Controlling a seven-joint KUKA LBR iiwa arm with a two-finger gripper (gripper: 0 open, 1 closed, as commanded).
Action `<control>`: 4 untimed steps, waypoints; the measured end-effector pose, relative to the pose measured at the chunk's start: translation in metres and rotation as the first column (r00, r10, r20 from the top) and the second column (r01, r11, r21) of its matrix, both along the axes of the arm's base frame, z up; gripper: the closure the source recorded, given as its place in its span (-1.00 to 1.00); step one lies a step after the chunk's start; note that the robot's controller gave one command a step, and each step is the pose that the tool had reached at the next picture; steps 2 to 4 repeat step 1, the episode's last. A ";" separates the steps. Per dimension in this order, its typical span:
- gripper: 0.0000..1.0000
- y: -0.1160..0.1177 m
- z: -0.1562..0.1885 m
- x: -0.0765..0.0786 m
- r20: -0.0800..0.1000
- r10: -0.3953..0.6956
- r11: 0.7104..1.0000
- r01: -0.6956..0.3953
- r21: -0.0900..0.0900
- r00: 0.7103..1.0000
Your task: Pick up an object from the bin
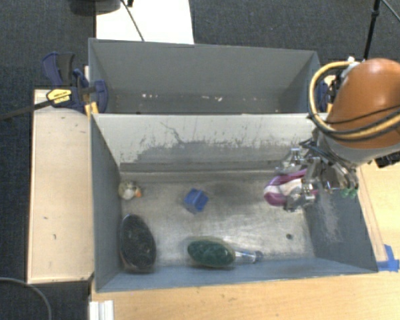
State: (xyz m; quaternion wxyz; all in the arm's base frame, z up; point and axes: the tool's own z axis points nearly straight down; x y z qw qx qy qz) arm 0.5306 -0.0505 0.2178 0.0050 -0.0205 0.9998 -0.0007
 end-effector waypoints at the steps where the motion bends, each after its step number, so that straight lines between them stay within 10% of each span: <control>1: 1.00 0.032 0.064 -0.032 -0.004 0.248 0.969 -0.248 0.000 0.969; 4: 1.00 0.032 0.064 -0.032 -0.004 0.248 0.969 -0.248 0.000 0.969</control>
Offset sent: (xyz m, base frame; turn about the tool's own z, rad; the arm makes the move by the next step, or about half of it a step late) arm -0.0335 0.0315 0.0622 -0.2507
